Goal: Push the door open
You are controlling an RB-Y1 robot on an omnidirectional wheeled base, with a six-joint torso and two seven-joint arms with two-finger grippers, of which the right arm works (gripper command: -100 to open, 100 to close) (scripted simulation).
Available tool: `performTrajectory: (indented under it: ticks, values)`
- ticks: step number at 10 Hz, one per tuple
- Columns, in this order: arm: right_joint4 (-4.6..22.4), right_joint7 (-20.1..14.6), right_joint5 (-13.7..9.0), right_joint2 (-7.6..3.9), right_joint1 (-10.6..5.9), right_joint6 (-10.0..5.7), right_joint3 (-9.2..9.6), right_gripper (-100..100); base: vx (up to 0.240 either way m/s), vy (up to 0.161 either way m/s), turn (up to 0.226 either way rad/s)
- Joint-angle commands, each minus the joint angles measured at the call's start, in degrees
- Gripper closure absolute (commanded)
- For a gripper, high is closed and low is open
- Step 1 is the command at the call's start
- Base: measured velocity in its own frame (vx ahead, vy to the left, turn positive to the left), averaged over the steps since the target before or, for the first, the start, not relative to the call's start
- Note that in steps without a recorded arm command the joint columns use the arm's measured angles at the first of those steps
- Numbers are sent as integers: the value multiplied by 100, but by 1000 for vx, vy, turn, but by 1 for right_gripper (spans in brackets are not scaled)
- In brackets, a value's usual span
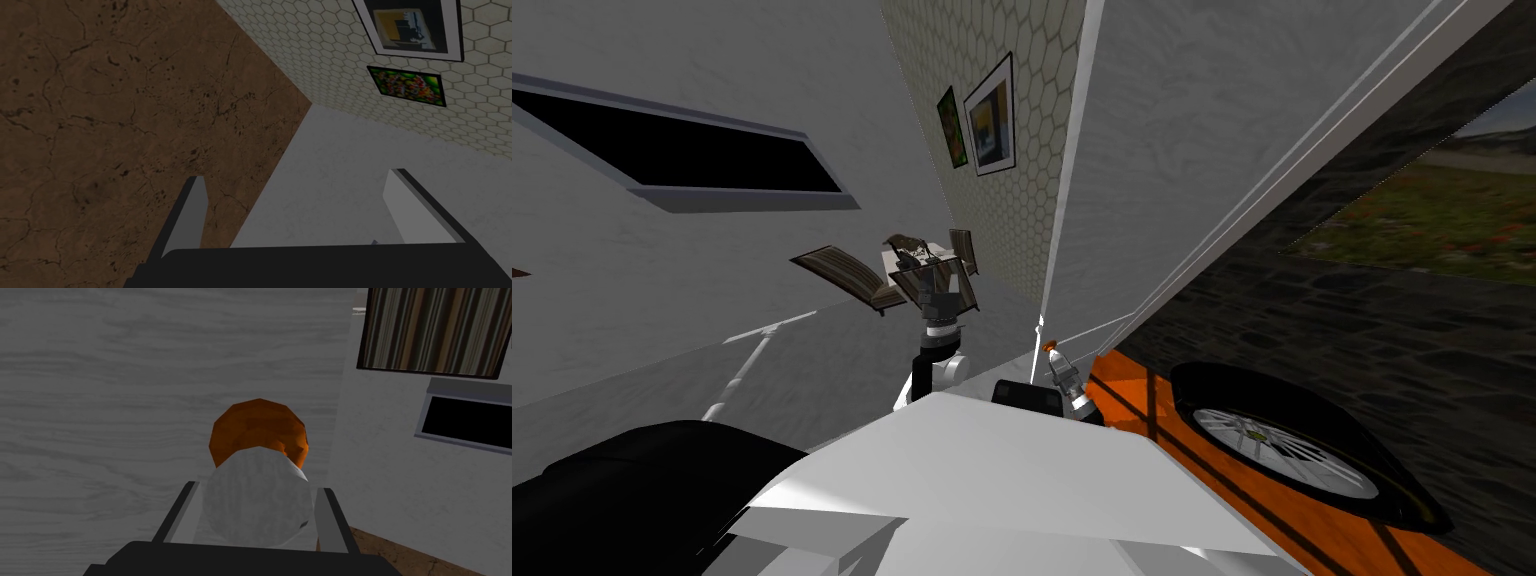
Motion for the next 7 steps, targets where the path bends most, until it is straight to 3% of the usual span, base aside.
performTrajectory:
  ticks: [1, 7]
  values:
    - [-1, -230, -188, -13, -15, -4, 2, 100, 48, 34, 50]
    - [-10, -893, -685, -67, 21, 29, 48, 100, 44, 26, 57]
